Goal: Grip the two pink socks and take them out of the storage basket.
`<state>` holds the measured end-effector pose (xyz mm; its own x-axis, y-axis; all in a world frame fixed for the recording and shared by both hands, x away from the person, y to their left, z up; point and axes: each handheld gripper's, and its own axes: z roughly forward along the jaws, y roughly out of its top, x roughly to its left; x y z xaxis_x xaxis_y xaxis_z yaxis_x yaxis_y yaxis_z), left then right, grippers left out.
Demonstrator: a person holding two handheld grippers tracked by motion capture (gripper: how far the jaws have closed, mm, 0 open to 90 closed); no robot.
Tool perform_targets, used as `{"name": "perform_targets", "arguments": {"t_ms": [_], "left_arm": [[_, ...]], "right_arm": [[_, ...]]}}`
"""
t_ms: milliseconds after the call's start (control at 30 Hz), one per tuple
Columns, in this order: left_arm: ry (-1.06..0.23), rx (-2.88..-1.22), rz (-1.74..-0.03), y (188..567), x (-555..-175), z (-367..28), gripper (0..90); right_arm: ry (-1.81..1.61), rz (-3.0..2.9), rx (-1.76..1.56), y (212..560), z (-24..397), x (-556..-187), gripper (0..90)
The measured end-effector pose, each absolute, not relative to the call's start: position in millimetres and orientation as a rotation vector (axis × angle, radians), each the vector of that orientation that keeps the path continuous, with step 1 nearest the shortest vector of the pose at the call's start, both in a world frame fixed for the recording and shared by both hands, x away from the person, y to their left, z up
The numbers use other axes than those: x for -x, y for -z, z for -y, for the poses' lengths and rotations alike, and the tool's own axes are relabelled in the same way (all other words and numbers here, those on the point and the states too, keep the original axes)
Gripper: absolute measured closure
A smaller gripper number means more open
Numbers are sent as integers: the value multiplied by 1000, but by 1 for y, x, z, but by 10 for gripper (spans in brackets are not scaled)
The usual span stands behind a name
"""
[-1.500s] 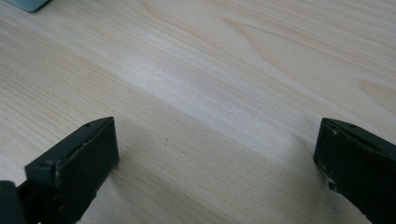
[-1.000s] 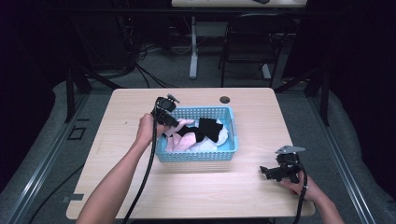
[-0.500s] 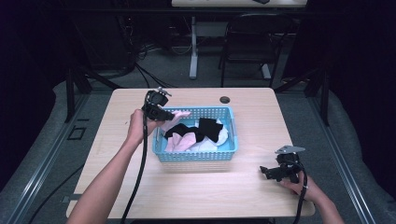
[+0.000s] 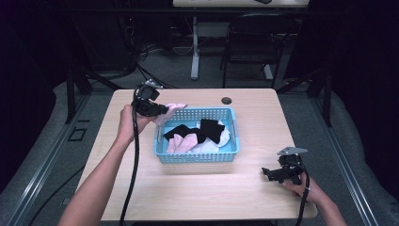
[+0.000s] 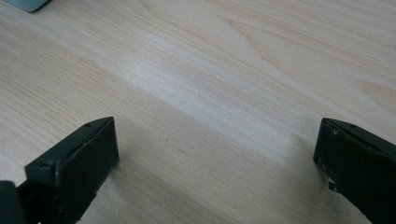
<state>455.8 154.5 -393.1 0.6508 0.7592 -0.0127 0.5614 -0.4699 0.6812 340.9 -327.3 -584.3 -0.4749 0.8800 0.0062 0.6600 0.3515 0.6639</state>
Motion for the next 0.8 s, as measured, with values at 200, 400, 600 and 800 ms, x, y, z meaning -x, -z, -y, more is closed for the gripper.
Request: {"name": "perform_targets", "arguments": {"t_ms": [200, 400, 600, 800], "left_arm": [[-413, -2167, -1027, 383, -450, -166, 866], [-443, -2139, -1047, 376, -446, -182, 866], [-467, -2107, -1088, 375, -443, -201, 866], [-488, -2083, -1131, 377, -441, -221, 866]], "right_arm": [[-861, -2273, -1354, 584, 327, -341, 0], [-861, -2267, -1355, 584, 327, -341, 0], [-862, -2273, -1353, 584, 328, -341, 0], [-862, -2273, -1354, 584, 327, -341, 0]]}}
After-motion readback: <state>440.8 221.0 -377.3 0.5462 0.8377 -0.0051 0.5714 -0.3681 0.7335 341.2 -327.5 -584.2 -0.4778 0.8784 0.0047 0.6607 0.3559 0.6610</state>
